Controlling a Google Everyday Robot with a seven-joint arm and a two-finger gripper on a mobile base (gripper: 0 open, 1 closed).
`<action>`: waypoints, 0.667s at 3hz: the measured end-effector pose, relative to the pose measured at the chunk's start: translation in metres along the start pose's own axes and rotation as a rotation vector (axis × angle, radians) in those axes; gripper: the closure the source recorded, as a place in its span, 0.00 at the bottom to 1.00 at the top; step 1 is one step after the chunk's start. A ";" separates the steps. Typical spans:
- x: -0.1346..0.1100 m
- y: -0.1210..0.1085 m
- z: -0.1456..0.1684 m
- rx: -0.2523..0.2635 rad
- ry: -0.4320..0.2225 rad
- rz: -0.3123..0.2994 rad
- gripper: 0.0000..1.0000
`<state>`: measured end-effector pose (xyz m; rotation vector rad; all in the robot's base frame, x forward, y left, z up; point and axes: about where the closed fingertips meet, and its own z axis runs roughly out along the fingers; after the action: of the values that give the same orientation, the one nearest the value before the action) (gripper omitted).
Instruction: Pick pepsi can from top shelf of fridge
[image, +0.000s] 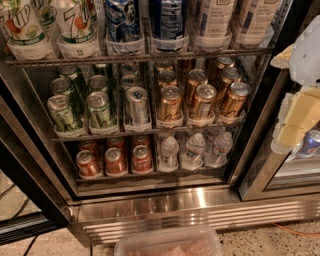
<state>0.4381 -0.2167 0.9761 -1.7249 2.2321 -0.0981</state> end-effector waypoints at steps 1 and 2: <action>0.000 0.000 0.000 0.000 0.000 0.000 0.00; -0.007 0.005 0.003 0.019 -0.058 0.052 0.00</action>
Offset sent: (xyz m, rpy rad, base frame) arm -0.0067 0.0203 -0.0111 0.1789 -0.0546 -0.1069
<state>0.4353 -0.2084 0.9736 -1.6371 2.2250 -0.0566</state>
